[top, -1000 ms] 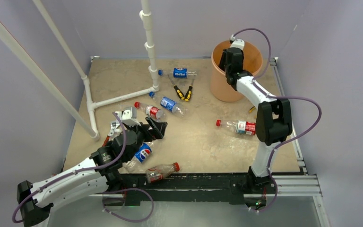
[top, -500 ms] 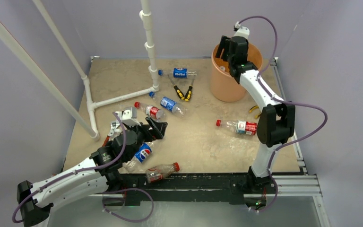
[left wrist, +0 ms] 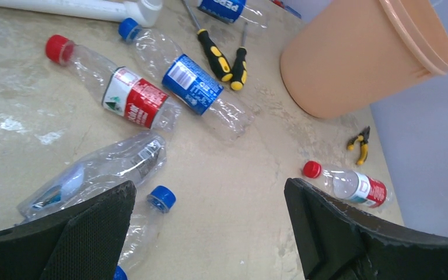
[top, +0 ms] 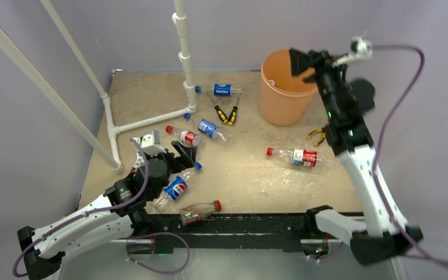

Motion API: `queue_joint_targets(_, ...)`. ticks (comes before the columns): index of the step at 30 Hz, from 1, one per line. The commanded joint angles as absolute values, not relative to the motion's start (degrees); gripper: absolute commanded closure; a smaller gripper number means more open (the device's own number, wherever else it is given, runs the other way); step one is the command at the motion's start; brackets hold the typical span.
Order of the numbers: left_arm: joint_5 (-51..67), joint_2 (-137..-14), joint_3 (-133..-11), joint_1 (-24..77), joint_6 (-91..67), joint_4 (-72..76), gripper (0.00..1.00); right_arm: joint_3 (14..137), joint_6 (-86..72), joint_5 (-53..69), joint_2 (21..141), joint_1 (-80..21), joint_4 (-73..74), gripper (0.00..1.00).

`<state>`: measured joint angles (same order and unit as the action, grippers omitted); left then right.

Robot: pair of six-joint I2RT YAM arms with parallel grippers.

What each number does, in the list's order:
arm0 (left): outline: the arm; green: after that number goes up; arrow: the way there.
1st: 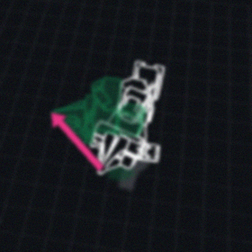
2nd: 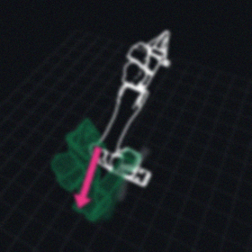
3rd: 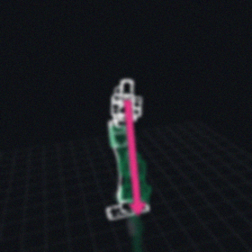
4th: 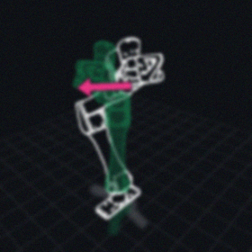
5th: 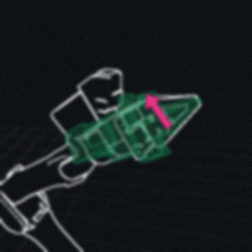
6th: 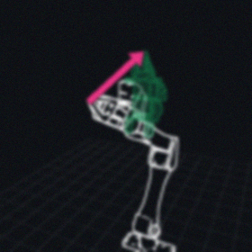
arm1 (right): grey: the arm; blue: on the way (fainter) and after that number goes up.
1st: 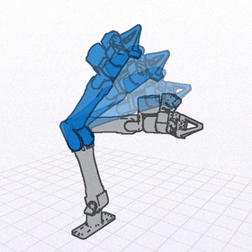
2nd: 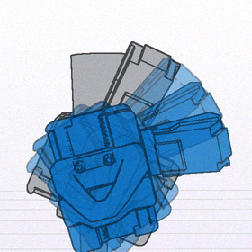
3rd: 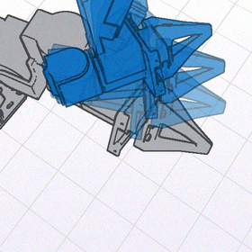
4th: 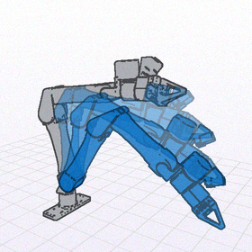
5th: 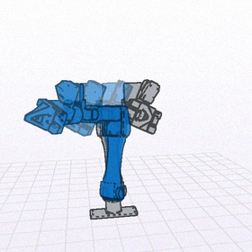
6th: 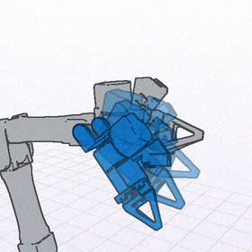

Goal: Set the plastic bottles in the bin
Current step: Move the plastic bottle to the center of the board.

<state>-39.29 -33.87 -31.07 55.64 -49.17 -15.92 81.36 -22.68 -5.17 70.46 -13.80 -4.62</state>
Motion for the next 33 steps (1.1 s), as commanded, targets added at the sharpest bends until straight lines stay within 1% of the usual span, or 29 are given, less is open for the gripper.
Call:
queue_joint_targets(1,-47.4,-33.5,-33.7,55.6,-54.5,-23.1,0.01,59.4,-31.8,19.9,56.1,-14.9,-17.4,0.28)
queue_joint_targets(2,-48.8,-33.6,-33.4,55.6,-56.4,-24.0,0.01,53.3,-33.9,22.8,52.9,-15.5,-19.2,0.28)
queue_joint_targets(4,-52.0,-34.0,-32.4,55.6,-62.0,-26.4,0.01,45.7,-36.5,25.2,47.7,-17.9,-21.0,0.28)
queue_joint_targets(8,-54.3,-34.5,-30.0,55.7,-67.0,-27.6,0.01,35.6,-36.3,24.0,39.6,-23.3,-20.7,0.28)
queue_joint_targets(10,-53.8,-34.7,-29.0,55.6,-68.3,-27.7,0.01,32.9,-35.6,23.9,37.4,-25.0,-19.0,0.27)
queue_joint_targets(14,-52.1,-35.9,-29.1,55.6,-69.3,-29.5,0.01,30.9,-32.3,26.4,38.9,-27.4,-13.3,0.27)
queue_joint_targets(20,-55.1,-39.7,-31.4,55.6,-70.3,-33.4,0.01,25.5,-30.6,23.0,39.0,-29.4,-12.4,0.25)
queue_joint_targets(22,-54.8,-40.8,-31.9,55.6,-70.3,-33.6,0.01,24.9,-30.7,20.7,38.9,-29.4,-11.5,0.25)
queue_joint_targets(24,-53.9,-41.5,-31.2,55.6,-69.3,-32.1,0.04,24.9,-30.8,17.0,38.0,-29.4,-9.5,0.26)
queue_joint_targets(27,-52.0,-41.2,-28.1,55.6,-68.7,-28.4,0.04,24.1,-32.4,6.3,33.3,-29.4,-4.4,0.26)
queue_joint_targets(29,-49.6,-39.9,-26.2,55.6,-68.9,-25.3,0.04,23.4,-36.3,-5.3,29.1,-29.4,-0.4,0.24)
queue_joint_targets(30,-48.5,-39.2,-25.3,55.6,-68.9,-24.0,0.03,23.4,-37.7,-9.2,28.0,-29.4,2.4,0.23)
queue_joint_targets(32,-46.0,-38.1,-23.2,55.6,-67.1,-19.8,0.02,23.9,-40.2,-15.0,27.6,-29.4,6.7,0.21)
queue_joint_targets(33,-44.6,-37.7,-22.0,55.6,-65.6,-17.2,0.01,23.9,-42.2,-15.4,28.4,-29.4,8.8,0.2)
